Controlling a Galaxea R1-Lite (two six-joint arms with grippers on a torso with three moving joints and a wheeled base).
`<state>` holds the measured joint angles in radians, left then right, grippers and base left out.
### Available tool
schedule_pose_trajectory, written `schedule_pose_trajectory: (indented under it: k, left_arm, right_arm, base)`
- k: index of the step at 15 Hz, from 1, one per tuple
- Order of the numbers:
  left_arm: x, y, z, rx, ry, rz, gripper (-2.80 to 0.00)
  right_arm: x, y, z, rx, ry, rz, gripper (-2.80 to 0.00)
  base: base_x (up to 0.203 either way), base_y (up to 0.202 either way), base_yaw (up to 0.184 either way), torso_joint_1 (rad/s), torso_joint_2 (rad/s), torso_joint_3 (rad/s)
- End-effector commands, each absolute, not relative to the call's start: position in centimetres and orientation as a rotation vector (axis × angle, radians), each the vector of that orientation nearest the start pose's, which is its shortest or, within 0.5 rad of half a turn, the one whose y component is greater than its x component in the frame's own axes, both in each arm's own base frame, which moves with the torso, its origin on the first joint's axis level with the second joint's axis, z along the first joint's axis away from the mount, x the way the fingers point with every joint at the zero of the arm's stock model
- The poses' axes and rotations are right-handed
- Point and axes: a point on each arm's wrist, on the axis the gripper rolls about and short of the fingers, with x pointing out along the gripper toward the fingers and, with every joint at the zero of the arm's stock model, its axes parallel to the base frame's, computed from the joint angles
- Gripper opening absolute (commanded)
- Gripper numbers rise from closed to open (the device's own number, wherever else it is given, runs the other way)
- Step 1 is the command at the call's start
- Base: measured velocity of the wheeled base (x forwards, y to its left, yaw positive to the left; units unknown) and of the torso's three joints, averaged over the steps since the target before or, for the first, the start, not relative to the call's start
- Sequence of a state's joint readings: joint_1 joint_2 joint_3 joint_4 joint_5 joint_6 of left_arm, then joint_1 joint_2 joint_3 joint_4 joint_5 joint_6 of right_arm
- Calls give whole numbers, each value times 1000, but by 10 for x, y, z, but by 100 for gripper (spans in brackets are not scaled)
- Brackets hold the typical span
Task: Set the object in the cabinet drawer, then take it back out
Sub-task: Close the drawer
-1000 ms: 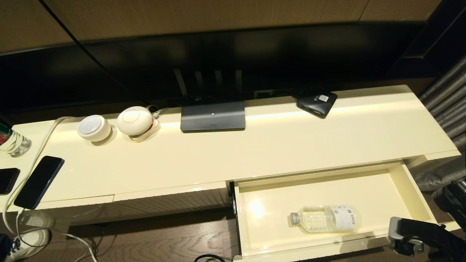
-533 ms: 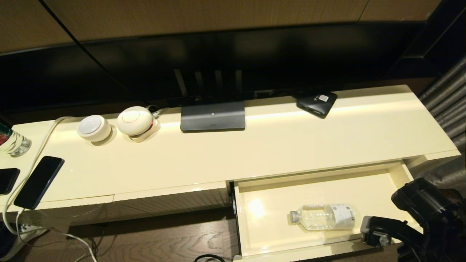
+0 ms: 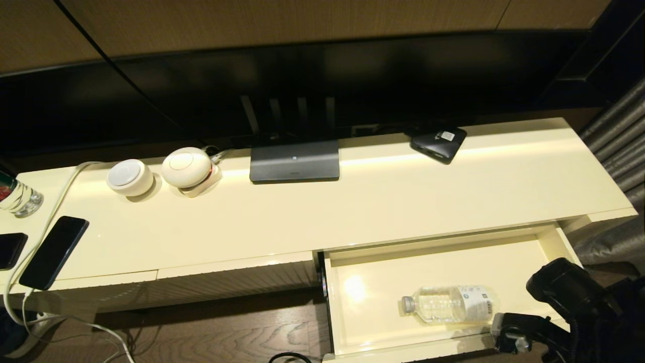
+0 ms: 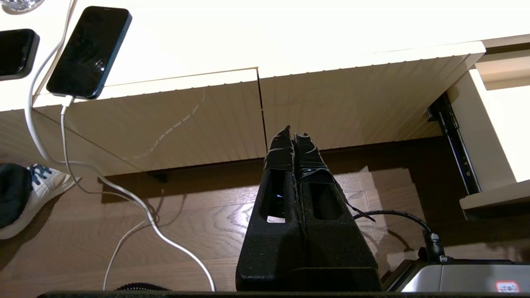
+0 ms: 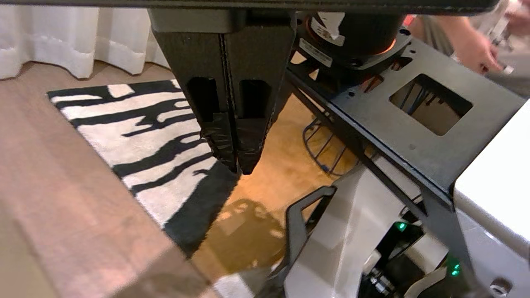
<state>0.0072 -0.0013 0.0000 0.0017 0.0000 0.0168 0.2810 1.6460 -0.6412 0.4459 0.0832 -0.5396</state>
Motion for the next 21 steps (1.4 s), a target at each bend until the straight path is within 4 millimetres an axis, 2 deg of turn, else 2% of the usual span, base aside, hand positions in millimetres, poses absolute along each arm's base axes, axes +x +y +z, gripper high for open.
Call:
schedule_pose_trajectory:
  k: [1,5,12,21]
  left_arm:
    - [-23,0,74,17,5,8,-280]
    - [-23,0,74,17,5,8,-280]
    - [-23,0,74,17,5,8,-280]
    - [-23,0,74,17,5,8,-280]
  right_arm:
    - [189,58,82,-583,1368,699,-280]
    - [209,64,74,-542,1247,636,-280]
    - [221,66,66,-551,1143,593,-280]
    - [238,63,73,-573,940,467,-280]
  base:
    - [0,0,0,0,0,0]
    - [0,0,0,0,0,0]
    - [0,0,0,0,0,0]
    - [0,0,0,0,0,0]
